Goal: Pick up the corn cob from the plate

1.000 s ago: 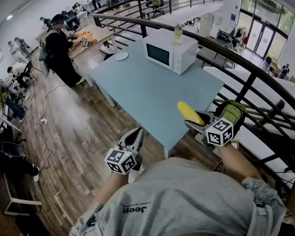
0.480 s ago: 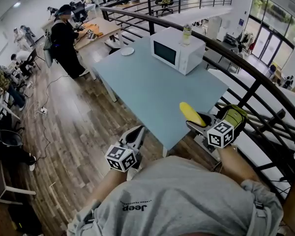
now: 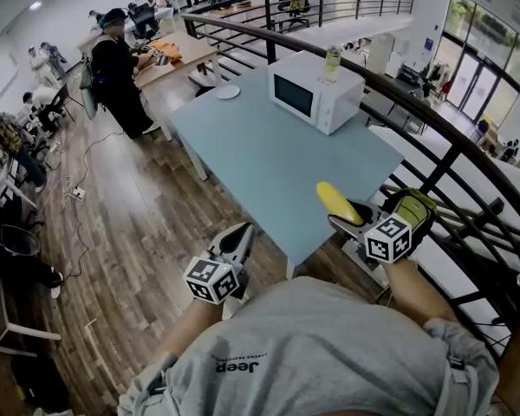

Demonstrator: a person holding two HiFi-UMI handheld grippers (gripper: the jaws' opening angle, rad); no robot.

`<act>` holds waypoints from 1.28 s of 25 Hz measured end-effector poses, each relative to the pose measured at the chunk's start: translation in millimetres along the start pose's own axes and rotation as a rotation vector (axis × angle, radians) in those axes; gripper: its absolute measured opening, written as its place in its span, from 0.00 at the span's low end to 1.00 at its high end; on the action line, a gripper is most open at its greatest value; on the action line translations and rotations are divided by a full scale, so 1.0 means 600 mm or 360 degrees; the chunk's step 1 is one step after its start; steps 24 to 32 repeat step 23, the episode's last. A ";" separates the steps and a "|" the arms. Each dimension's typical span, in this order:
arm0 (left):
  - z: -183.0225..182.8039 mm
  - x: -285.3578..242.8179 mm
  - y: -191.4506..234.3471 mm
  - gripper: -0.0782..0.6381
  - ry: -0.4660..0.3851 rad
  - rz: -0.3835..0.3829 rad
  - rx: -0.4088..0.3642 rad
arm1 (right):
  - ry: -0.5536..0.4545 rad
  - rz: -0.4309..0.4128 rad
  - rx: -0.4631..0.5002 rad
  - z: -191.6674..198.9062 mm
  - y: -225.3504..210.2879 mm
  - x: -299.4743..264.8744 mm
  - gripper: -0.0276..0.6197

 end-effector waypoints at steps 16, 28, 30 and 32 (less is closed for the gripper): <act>-0.003 0.001 -0.002 0.13 -0.0016 -0.0016 0.0008 | -0.0009 -0.0006 0.0018 -0.003 -0.001 0.002 0.44; -0.009 -0.009 0.002 0.13 -0.0021 -0.0019 0.0008 | -0.0008 -0.0011 0.0017 -0.007 -0.012 -0.004 0.44; -0.009 -0.009 0.002 0.13 -0.0021 -0.0019 0.0008 | -0.0008 -0.0011 0.0017 -0.007 -0.012 -0.004 0.44; -0.009 -0.009 0.002 0.13 -0.0021 -0.0019 0.0008 | -0.0008 -0.0011 0.0017 -0.007 -0.012 -0.004 0.44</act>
Point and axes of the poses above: the fingertips, and each gripper's own axes: x backward along the fingers, y to its left, z out of its underside, the point moved 9 cm from there along x, backward along the fingers, and after that the axes turned 5 degrees about y, right-handed, at the moved point
